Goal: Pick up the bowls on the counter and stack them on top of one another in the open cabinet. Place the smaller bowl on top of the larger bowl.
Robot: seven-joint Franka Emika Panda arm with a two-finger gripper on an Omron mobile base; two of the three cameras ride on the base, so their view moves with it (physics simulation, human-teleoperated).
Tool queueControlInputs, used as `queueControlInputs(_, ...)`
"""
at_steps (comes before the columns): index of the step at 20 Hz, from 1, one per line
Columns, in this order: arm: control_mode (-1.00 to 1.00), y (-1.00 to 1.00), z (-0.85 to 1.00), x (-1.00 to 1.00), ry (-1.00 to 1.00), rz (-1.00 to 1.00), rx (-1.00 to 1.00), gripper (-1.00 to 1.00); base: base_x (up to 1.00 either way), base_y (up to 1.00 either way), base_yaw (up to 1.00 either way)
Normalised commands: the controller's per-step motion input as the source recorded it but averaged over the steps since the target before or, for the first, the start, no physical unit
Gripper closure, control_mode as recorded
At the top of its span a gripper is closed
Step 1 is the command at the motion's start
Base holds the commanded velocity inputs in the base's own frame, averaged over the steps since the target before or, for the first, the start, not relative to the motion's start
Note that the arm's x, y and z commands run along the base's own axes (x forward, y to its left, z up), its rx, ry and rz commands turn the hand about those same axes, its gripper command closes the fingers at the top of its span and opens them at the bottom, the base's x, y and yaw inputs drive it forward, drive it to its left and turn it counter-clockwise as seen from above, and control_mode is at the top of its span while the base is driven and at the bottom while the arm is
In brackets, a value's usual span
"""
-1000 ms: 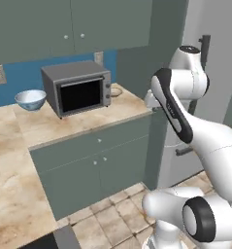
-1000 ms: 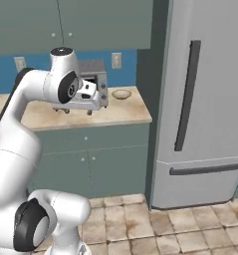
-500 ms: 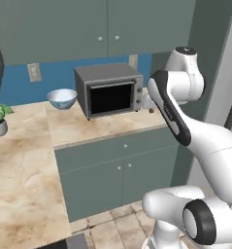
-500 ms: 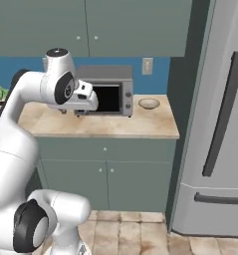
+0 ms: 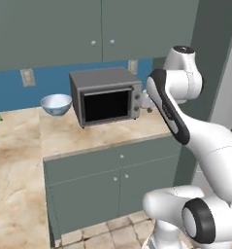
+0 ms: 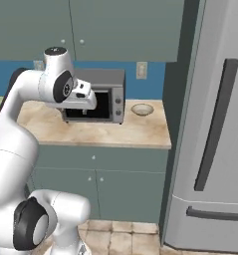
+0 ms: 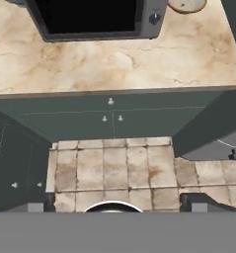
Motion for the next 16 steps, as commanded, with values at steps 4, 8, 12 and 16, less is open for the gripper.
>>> queueControlInputs(4,1.00,0.00,0.00,0.00,0.00,0.00,0.00,-1.00,0.72,-0.22,0.03)
queueControlInputs(8,1.00,0.00,0.00,0.00,0.00,0.00,0.00,-1.00,0.70,-0.08,0.01)
queueControlInputs(12,1.00,0.00,0.00,0.00,0.00,0.00,0.00,-1.00,0.63,0.00,0.00)
queueControlInputs(16,1.00,0.00,0.00,0.00,0.00,0.00,0.00,-1.00,0.52,0.00,0.00)
